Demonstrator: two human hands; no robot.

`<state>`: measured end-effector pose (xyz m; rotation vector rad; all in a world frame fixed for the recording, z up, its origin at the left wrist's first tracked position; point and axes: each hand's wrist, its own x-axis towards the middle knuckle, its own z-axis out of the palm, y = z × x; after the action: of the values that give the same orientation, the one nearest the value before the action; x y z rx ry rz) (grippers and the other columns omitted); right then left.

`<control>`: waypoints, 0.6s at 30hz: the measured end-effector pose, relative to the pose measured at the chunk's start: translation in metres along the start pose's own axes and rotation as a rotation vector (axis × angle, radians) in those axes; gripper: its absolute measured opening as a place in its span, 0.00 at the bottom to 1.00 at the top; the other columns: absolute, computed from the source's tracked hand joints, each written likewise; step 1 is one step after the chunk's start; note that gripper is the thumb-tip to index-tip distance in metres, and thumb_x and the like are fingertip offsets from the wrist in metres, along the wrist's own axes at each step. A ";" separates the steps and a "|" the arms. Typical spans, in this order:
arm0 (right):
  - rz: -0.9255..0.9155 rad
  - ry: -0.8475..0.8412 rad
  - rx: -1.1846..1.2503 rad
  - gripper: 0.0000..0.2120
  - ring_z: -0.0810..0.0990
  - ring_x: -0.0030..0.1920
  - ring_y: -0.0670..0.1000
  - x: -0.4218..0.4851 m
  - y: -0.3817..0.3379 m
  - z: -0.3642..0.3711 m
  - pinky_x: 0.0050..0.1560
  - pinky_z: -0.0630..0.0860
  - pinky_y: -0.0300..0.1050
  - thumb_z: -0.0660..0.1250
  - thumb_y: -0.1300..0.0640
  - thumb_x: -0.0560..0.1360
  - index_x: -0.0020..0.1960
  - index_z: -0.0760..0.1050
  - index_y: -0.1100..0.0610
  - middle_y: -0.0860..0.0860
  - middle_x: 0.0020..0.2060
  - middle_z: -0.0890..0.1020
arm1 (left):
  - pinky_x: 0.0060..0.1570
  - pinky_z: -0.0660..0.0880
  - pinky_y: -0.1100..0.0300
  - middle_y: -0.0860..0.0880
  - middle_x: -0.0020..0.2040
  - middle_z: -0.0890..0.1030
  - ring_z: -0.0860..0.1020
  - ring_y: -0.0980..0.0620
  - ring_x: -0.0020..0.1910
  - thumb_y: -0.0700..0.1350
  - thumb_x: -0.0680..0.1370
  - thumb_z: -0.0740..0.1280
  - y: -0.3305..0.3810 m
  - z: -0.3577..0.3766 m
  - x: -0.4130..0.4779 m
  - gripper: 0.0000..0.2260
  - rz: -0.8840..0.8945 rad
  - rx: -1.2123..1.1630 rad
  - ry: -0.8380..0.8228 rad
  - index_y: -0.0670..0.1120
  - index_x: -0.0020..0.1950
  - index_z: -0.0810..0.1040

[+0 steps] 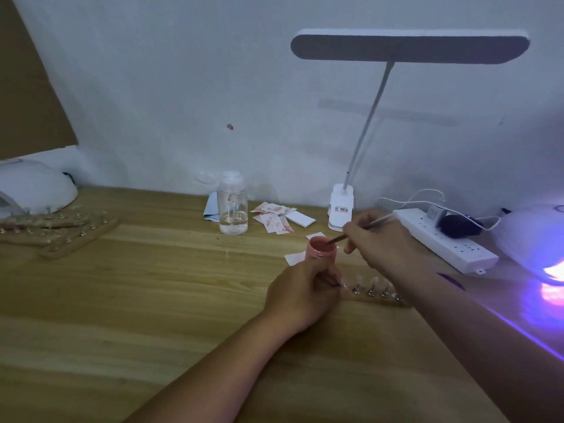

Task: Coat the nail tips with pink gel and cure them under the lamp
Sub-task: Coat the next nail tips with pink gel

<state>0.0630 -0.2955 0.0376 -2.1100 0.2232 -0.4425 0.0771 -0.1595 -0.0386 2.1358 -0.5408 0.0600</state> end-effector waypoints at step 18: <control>-0.093 -0.036 0.414 0.05 0.78 0.32 0.43 -0.080 0.064 -0.014 0.38 0.74 0.37 0.68 0.66 0.75 0.41 0.73 0.61 0.55 0.34 0.85 | 0.43 0.72 0.62 0.62 0.39 0.82 0.75 0.67 0.37 0.48 0.72 0.77 -0.004 0.003 0.003 0.07 0.016 -0.069 -0.002 0.58 0.40 0.80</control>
<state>-0.0153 -0.3149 -0.0272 -1.7242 0.0084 -0.4614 0.0811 -0.1608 -0.0431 2.0642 -0.5536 0.0480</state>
